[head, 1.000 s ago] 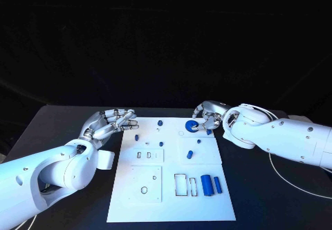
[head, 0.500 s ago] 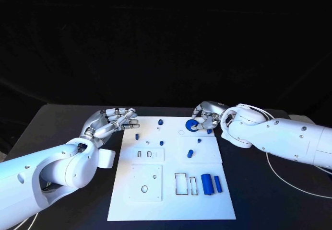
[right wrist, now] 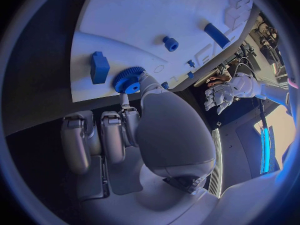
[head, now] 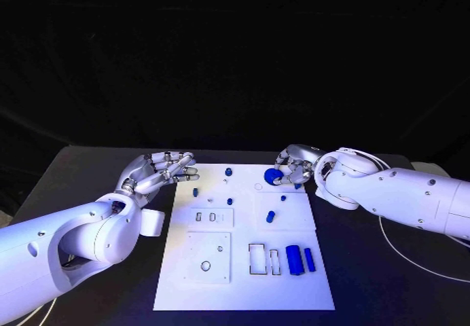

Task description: Assemble the parts on the task board

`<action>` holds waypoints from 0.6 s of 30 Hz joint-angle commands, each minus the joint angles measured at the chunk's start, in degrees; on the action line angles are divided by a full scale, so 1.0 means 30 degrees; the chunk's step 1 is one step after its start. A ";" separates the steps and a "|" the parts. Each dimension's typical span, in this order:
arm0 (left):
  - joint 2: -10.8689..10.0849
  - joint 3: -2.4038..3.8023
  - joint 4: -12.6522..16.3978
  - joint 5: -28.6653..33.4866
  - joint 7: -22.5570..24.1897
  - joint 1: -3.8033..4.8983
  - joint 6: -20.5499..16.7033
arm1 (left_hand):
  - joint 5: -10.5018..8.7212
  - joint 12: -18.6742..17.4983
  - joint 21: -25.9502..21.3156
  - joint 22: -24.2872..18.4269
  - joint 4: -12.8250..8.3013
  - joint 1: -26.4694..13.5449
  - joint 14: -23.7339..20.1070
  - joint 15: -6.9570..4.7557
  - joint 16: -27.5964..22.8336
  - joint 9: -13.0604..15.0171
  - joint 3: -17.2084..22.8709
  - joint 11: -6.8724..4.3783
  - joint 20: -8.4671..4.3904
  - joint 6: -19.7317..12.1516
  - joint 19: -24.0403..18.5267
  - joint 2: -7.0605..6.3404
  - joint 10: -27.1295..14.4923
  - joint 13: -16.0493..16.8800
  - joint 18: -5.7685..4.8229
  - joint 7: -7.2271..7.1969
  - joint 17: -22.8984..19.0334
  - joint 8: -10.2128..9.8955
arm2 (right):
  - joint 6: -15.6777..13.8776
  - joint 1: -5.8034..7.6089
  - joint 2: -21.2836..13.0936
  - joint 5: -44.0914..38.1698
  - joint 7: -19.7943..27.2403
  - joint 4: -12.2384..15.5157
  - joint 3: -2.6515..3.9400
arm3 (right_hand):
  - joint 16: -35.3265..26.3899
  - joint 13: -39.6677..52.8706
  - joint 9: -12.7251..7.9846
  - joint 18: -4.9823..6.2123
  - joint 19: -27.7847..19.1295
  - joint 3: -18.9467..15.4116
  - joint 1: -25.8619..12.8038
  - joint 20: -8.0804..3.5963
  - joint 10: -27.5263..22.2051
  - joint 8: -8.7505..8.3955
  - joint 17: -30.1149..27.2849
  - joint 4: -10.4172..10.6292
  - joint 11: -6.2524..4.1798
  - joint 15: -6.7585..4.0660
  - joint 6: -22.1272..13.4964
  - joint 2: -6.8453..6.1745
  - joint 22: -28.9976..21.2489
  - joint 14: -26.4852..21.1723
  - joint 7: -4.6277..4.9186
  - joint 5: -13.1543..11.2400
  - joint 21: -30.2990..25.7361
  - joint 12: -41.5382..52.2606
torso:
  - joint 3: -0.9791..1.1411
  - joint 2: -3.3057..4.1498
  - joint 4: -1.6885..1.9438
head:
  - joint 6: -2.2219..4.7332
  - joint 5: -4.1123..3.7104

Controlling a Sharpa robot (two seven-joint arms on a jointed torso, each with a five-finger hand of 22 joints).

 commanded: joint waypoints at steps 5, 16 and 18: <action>0.0024 0.0013 0.0017 0.0025 0.0053 0.0021 0.0355 | 0.0060 -0.0106 -0.0062 -0.0031 0.0039 -0.0110 0.0082 0.0067 -0.0061 -0.0023 0.0082 0.0043 -0.0025 -0.0102 0.0102 -0.0006 0.0091 0.0000 0.0119 0.0204 0.0027 -0.0062 | 0.0556 -0.0086 0.0106 0.0442 0.0110 -0.0153 -0.0025 | 0.0134 0.2231 -0.0030 -0.0205 0.1794 0.0171 0.0160 0.0151 0.0156 0.0095 0.4475 0.0012 -0.0043 0.0113 0.0198 0.0169 0.4811 0.1867 -0.0018 0.0195 0.0067 0.0104 | -0.0011 0.0010 0.0027 | -0.0079 -0.0033; 0.0045 0.0013 -0.0012 0.0025 0.0036 0.0021 0.0378 | 0.0060 -0.0106 -0.0062 -0.0031 0.0039 -0.0110 0.0082 0.0067 -0.0061 -0.0023 0.0082 0.0043 -0.0025 -0.0102 0.0102 -0.0006 0.0091 0.0000 0.0119 0.0204 0.0027 -0.0062 | 0.0321 -0.0106 0.0156 -0.0450 0.0199 -0.0126 -0.0031 | 0.0187 0.2329 -0.0064 -0.0230 0.1857 0.0346 0.0198 0.0135 0.0217 0.0142 0.4599 0.0004 -0.0072 0.0092 0.0372 0.0324 0.4894 0.1894 -0.0047 0.0432 0.0129 0.0201 | -0.0009 0.0003 0.0009 | -0.0159 -0.0073; 0.0055 0.0012 -0.0025 0.0025 0.0030 0.0021 0.0384 | 0.0060 -0.0106 -0.0062 -0.0031 0.0039 -0.0110 0.0082 0.0067 -0.0061 -0.0023 0.0082 0.0043 -0.0025 -0.0102 0.0102 -0.0006 0.0091 0.0000 0.0119 0.0204 0.0027 -0.0062 | 0.0229 -0.0115 0.0163 -0.1013 0.0199 -0.0084 -0.0031 | 0.0203 0.2451 -0.0084 -0.0262 0.1939 0.0432 0.0221 0.0123 0.0319 0.0175 0.4637 -0.0003 -0.0095 0.0076 0.0524 0.0352 0.4998 0.1903 -0.0076 0.0573 0.0208 0.0331 | -0.0013 0.0002 0.0017 | -0.0160 -0.0088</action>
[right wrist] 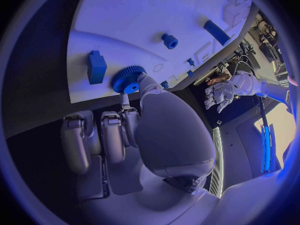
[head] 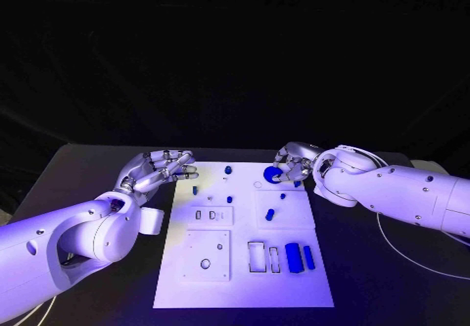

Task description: Assemble the parts on the task board

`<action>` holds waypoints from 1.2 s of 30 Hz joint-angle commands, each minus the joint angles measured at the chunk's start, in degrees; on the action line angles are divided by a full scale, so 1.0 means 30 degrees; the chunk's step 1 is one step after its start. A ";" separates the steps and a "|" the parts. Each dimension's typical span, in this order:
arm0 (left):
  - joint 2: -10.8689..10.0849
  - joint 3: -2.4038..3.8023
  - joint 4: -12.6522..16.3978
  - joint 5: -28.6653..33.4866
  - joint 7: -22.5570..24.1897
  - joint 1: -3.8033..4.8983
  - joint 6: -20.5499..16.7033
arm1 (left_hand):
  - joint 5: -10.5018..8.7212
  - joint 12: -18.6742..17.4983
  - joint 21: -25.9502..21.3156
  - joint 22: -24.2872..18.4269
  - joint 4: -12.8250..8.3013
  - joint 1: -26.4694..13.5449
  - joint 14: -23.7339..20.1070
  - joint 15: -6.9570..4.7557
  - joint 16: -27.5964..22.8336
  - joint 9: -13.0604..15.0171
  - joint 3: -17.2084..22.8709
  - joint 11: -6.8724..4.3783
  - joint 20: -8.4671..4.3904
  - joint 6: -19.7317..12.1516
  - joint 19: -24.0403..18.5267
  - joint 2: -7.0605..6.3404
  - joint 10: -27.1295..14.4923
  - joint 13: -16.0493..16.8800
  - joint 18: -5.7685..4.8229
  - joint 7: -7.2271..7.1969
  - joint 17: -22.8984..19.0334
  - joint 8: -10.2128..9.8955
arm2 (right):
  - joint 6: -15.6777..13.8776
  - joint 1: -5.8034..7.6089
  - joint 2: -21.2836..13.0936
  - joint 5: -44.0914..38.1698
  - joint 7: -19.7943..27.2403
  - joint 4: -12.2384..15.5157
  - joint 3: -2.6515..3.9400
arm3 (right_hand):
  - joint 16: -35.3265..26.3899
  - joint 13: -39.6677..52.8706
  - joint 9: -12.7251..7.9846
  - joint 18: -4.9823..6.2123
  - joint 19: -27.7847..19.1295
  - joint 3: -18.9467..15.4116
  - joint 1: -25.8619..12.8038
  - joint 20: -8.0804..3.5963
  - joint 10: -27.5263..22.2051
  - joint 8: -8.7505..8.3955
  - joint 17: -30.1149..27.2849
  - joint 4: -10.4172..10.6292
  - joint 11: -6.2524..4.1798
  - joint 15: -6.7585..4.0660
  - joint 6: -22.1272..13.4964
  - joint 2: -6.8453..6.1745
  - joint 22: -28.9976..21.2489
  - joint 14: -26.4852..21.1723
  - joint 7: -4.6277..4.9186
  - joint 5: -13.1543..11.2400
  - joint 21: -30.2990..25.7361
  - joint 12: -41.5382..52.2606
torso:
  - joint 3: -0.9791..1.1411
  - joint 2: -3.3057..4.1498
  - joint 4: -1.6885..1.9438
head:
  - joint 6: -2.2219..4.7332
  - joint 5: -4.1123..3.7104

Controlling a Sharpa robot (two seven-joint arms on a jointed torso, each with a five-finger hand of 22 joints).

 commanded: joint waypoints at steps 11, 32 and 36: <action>0.0069 0.0011 -0.0033 0.0024 0.0042 0.0021 0.0399 | 0.0060 -0.0106 -0.0062 -0.0032 0.0038 -0.0109 0.0082 0.0066 -0.0061 -0.0023 0.0082 0.0044 -0.0025 -0.0102 0.0103 -0.0006 0.0091 0.0000 0.0119 0.0204 0.0029 -0.0062 | -0.0485 -0.0164 0.0004 -0.3185 0.0028 0.0335 -0.0053 | 0.0182 0.3031 -0.0457 -0.0273 0.1964 0.2197 0.0730 -0.0214 0.0746 0.0062 0.4765 -0.0074 -0.0472 -0.0311 0.2147 0.0275 0.5018 0.1931 -0.0523 -0.0888 0.0148 0.0757 | -0.0005 -0.0005 0.0007 | -0.0038 -0.0059; 0.0104 0.0009 -0.0115 0.0024 -0.0039 0.0018 0.0466 | 0.0061 -0.0147 -0.0086 -0.0035 0.0043 -0.0105 0.0086 0.0071 -0.0093 -0.0032 0.0111 0.0053 -0.0024 -0.0113 0.0110 0.0017 0.0087 -0.0004 0.0120 0.0214 0.0055 -0.0083 | -0.2951 -0.0228 -0.0329 -0.5143 -0.0530 0.2062 0.0037 | 0.0174 0.3068 -0.0723 -0.0273 0.1964 0.3219 0.0115 -0.0324 0.0792 -0.0269 0.4744 -0.0025 -0.0544 -0.0392 0.2516 -0.0330 0.5018 0.1927 -0.0582 -0.0557 0.0148 0.0754 | -0.0001 -0.0023 -0.0003 | 0.0069 -0.0051; 0.0116 0.0009 -0.0121 0.0024 -0.0044 0.0018 0.0467 | 0.0061 -0.0147 -0.0086 -0.0035 0.0043 -0.0105 0.0086 0.0071 -0.0093 -0.0032 0.0111 0.0053 -0.0024 -0.0113 0.0110 0.0017 0.0087 -0.0004 0.0120 0.0214 0.0055 -0.0083 | -0.3487 -0.0143 -0.0313 -0.6220 -0.0558 0.2701 0.0085 | 0.0172 0.3036 -0.0746 -0.0273 0.1964 0.3329 0.0080 -0.0326 0.0765 -0.0308 0.4739 -0.0036 -0.0547 -0.0393 0.2527 -0.0382 0.5018 0.1926 -0.0580 -0.0481 0.0148 0.0714 | -0.0007 -0.0011 0.0002 | 0.0112 -0.0059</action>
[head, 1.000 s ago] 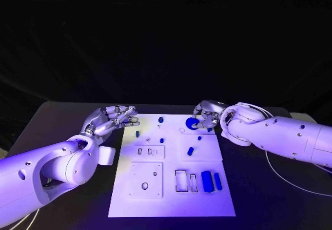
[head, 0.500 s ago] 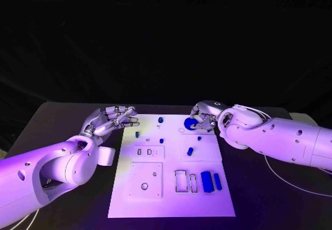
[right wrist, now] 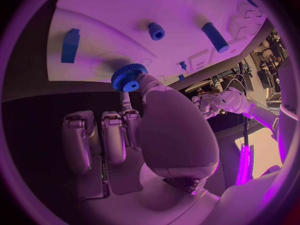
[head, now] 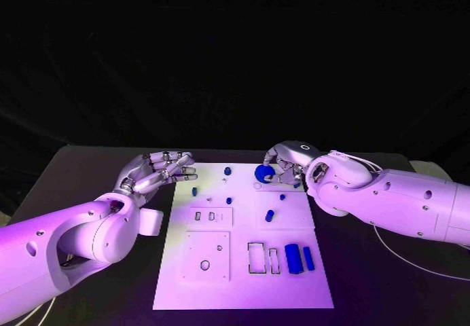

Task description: Assemble the parts on the task board

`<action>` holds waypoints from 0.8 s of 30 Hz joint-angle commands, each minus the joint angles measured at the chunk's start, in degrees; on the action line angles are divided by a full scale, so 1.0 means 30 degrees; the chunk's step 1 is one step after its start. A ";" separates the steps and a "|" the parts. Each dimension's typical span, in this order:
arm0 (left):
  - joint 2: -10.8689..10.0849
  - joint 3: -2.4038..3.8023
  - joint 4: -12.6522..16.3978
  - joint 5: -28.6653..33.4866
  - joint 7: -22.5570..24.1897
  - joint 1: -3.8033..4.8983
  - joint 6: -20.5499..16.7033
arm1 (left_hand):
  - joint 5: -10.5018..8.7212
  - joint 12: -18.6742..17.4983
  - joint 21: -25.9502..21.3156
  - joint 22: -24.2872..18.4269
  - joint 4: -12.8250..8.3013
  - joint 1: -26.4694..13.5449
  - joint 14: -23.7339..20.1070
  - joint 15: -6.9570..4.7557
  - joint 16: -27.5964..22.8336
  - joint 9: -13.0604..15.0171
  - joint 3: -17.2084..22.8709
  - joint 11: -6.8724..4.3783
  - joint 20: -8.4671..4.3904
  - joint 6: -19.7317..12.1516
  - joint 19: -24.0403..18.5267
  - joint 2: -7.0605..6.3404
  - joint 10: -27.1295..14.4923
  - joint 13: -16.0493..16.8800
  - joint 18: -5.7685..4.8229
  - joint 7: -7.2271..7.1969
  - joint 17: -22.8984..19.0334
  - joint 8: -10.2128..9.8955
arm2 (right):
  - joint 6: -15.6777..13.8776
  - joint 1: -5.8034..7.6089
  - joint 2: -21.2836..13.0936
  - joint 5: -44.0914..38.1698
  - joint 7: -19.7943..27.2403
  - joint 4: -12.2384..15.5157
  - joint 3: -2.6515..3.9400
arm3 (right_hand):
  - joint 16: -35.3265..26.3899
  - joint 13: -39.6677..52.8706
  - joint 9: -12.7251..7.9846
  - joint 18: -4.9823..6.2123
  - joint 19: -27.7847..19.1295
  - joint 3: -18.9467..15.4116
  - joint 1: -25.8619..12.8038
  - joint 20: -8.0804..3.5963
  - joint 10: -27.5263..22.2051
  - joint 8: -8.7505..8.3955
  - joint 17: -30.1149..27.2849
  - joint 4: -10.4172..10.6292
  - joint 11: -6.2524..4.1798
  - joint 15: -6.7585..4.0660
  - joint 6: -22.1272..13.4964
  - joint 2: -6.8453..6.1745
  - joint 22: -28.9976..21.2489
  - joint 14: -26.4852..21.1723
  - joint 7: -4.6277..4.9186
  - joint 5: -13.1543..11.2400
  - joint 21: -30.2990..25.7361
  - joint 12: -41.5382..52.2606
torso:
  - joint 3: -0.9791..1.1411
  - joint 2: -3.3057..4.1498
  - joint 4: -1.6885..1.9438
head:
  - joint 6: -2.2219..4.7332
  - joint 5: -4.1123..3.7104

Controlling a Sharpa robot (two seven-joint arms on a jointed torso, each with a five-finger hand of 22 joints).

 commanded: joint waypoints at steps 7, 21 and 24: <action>0.0098 0.0011 0.0023 0.0023 0.0064 0.0021 0.0386 | 0.0061 -0.0057 -0.0097 -0.0025 0.0044 -0.0104 0.0088 0.0074 -0.0108 -0.0036 0.0121 0.0057 -0.0023 -0.0117 0.0114 0.0022 0.0086 -0.0005 0.0119 0.0222 0.0029 -0.0093 | -0.1480 0.0093 0.0857 -0.3315 -0.0260 0.0748 0.0051 | 0.0105 0.3088 0.0012 -0.0274 0.2030 0.0258 -0.0208 -0.0115 0.0438 -0.0055 0.4740 -0.0001 -0.0178 -0.0151 0.0417 -0.0131 0.5025 0.1961 -0.0260 0.0153 0.0085 0.0078 | -0.0017 0.0012 0.0017 | 0.0095 0.0075; 0.0202 0.0012 0.0016 0.0023 0.0090 0.0021 0.0361 | 0.0061 -0.0065 -0.0103 -0.0026 0.0043 -0.0099 0.0089 0.0075 -0.0117 -0.0037 0.0130 0.0058 -0.0023 -0.0117 0.0116 0.0027 0.0088 -0.0006 0.0119 0.0223 0.0036 -0.0097 | -0.1431 -0.0148 0.3177 -0.4380 -0.0130 -0.0610 0.0022 | 0.0091 0.3047 -0.0009 -0.0274 0.2030 0.0404 -0.0220 -0.0119 0.0406 -0.0088 0.4705 -0.0022 -0.0190 -0.0158 0.0442 -0.0147 0.5025 0.1953 -0.0269 0.0172 0.0085 0.0027 | -0.0014 0.0031 0.0028 | 0.0102 0.0157; 0.0210 0.0013 0.0013 0.0023 0.0107 0.0021 0.0343 | 0.0061 -0.0065 -0.0103 -0.0026 0.0043 -0.0099 0.0089 0.0075 -0.0117 -0.0037 0.0130 0.0058 -0.0023 -0.0117 0.0116 0.0027 0.0088 -0.0006 0.0119 0.0223 0.0036 -0.0097 | -0.1327 -0.0307 0.3675 -0.4433 -0.0081 -0.0967 0.0003 | 0.0087 0.3066 -0.0013 -0.0274 0.2030 0.0437 -0.0221 -0.0120 0.0422 -0.0097 0.4696 -0.0026 -0.0191 -0.0160 0.0444 -0.0147 0.5025 0.1951 -0.0269 0.0177 0.0085 0.0047 | -0.0016 0.0036 0.0020 | 0.0090 0.0199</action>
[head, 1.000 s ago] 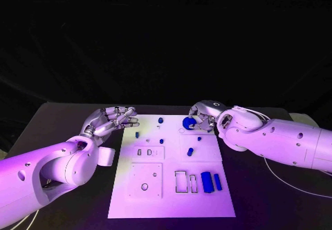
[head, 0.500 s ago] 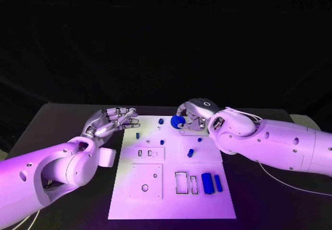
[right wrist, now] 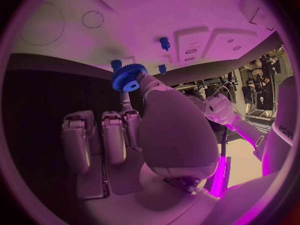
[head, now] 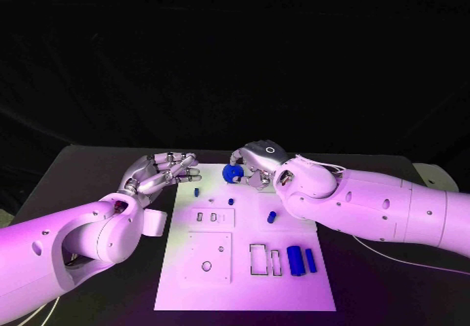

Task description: Assemble the parts on the task board

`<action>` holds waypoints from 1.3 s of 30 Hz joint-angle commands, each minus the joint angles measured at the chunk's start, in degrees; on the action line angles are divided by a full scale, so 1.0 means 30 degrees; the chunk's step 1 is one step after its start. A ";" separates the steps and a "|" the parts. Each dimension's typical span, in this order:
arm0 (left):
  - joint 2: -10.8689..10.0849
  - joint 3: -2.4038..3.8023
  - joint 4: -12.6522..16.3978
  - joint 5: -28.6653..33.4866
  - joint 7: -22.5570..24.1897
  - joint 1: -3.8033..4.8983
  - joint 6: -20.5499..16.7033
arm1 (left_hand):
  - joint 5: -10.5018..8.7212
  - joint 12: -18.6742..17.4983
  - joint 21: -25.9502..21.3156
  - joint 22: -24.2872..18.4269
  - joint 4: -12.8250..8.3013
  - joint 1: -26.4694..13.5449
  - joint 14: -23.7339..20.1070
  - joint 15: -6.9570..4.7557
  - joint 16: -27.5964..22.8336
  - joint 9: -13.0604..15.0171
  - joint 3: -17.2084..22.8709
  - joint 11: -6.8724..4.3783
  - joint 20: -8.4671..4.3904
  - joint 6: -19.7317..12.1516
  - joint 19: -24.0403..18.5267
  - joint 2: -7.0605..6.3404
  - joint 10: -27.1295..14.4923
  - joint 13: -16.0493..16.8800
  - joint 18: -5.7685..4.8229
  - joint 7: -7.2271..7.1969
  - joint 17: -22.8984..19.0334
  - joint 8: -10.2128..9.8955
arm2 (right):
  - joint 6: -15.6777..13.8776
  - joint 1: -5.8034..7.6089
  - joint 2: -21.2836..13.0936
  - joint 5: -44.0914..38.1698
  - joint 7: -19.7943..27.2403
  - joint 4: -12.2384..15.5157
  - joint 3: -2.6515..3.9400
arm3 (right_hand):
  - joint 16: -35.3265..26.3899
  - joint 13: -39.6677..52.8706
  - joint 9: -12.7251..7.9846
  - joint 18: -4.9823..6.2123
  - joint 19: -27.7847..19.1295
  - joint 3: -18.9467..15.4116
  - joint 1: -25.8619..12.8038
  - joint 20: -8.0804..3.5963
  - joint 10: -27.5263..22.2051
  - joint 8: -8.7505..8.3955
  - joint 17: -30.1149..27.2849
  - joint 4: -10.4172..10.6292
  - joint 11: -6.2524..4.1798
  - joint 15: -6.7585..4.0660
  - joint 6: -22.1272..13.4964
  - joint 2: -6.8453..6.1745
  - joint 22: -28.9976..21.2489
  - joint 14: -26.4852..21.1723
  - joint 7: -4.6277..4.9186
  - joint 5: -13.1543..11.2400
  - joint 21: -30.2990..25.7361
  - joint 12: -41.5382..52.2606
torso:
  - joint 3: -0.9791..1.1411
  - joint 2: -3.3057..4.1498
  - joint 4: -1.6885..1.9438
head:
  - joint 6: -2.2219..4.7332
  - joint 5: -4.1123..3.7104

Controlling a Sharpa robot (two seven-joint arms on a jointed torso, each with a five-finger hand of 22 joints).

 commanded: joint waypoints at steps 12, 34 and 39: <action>0.0085 0.0014 0.0004 0.0023 0.0146 0.0020 0.0295 | 0.0062 -0.0071 -0.0110 -0.0028 -0.0006 -0.0099 0.0093 0.0075 -0.0127 -0.0020 0.0092 0.0060 -0.0023 -0.0110 0.0121 0.0046 0.0095 -0.0004 0.0121 0.0228 0.0028 -0.0098 | 0.0329 -0.0467 0.1124 -0.0830 0.0227 -0.0989 -0.0073 | 0.0085 0.3043 0.0013 -0.0274 0.2030 0.0165 -0.0133 -0.0124 0.0331 0.0120 0.4695 0.0049 -0.0121 -0.0163 0.0424 -0.0049 0.5031 0.1949 -0.0240 0.0114 0.0086 0.0017 | 0.0021 -0.0007 -0.0043 | -0.0108 0.0118; 0.0106 0.0014 -0.0017 0.0023 0.0117 0.0022 0.0315 | 0.0062 -0.0071 -0.0110 -0.0028 -0.0006 -0.0099 0.0093 0.0075 -0.0127 -0.0020 0.0092 0.0060 -0.0023 -0.0110 0.0121 0.0046 0.0095 -0.0004 0.0121 0.0228 0.0028 -0.0098 | 0.1267 -0.0523 0.1621 -0.0875 -0.0030 -0.1748 -0.0099 | 0.0005 0.2718 -0.0196 -0.0274 0.2030 0.0492 -0.1048 -0.0052 0.0039 -0.0365 0.4502 0.0136 0.0052 -0.0039 0.0042 -0.0514 0.5031 0.1902 -0.0033 -0.0776 0.0086 -0.0399 | 0.0034 -0.0006 -0.0061 | -0.0162 0.0113; 0.0106 0.0014 -0.0017 0.0023 0.0104 0.0022 0.0312 | 0.0060 -0.0084 -0.0123 -0.0029 -0.0009 -0.0095 0.0099 0.0077 -0.0145 -0.0023 0.0103 0.0063 -0.0023 -0.0109 0.0128 0.0041 0.0100 -0.0005 0.0121 0.0234 0.0045 -0.0107 | 0.1227 -0.0526 0.1693 -0.0788 0.0028 -0.1860 -0.0107 | -0.0003 0.2478 -0.0541 -0.0274 0.2030 0.0109 -0.2250 0.0214 -0.0193 -0.1405 0.4483 0.0145 0.0420 0.0273 -0.1184 -0.0707 0.5031 0.1897 0.0365 -0.2039 0.0086 -0.0717 | 0.0030 -0.0009 -0.0048 | -0.0153 0.0106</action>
